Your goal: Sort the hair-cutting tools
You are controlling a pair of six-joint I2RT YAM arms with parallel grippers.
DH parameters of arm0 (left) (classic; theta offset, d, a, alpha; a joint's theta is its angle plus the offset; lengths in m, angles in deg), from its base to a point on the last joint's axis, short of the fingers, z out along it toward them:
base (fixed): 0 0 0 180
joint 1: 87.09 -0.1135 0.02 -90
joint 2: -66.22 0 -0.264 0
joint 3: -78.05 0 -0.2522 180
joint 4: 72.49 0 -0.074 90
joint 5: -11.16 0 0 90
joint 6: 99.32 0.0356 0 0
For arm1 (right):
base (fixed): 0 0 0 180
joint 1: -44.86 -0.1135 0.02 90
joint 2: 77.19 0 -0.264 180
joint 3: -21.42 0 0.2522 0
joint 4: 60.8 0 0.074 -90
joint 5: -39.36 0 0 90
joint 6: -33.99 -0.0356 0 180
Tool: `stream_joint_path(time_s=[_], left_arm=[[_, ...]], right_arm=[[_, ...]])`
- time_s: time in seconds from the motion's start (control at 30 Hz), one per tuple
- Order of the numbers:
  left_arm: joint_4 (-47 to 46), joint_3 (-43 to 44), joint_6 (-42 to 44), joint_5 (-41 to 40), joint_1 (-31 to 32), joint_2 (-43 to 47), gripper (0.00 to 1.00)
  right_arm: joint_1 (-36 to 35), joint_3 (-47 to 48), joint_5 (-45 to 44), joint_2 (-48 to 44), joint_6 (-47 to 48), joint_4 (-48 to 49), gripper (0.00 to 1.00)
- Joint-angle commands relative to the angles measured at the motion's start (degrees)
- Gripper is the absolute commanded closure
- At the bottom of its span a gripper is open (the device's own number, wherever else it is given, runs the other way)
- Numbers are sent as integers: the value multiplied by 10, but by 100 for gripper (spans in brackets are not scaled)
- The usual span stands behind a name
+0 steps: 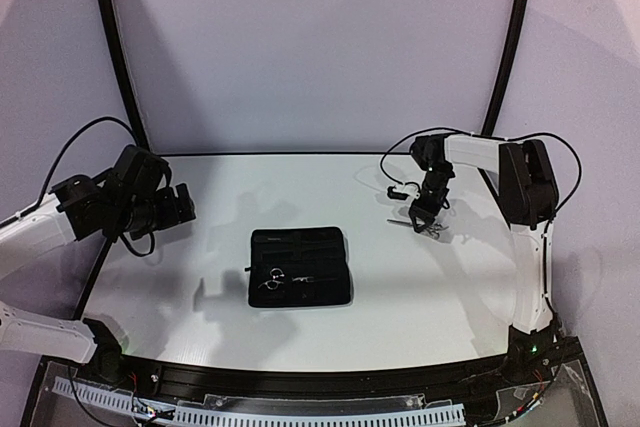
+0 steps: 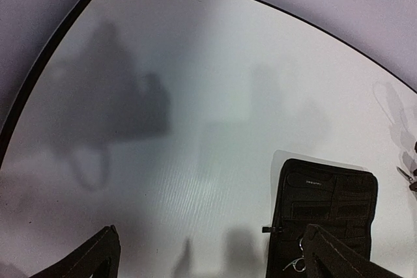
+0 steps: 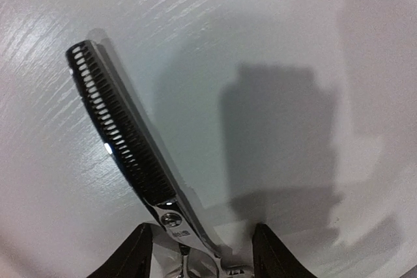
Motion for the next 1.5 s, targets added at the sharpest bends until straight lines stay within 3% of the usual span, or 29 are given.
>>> stream_joint_path(time_s=[0.0, 0.23, 0.6, 0.8, 1.03, 1.47], left_arm=[[-4, -18, -5, -2, 2, 29, 1], [-7, -37, -15, -2, 2, 58, 1], [0, -58, -32, 5, 2, 106, 1], [-1, -72, -34, 18, 2, 138, 1], [-39, -85, -22, 64, 2, 148, 1], [-203, -77, -5, 223, 2, 59, 1]], right_arm=[[-23, -56, 19, 16, -53, -32, 52], [-42, -117, 24, -21, -100, -16, 65], [-83, -167, -46, -49, -172, 27, 100], [-98, -203, -110, -85, -203, 86, 100], [-112, -252, -100, -175, -222, 163, 100], [-183, -296, -73, -300, -256, 224, 100]])
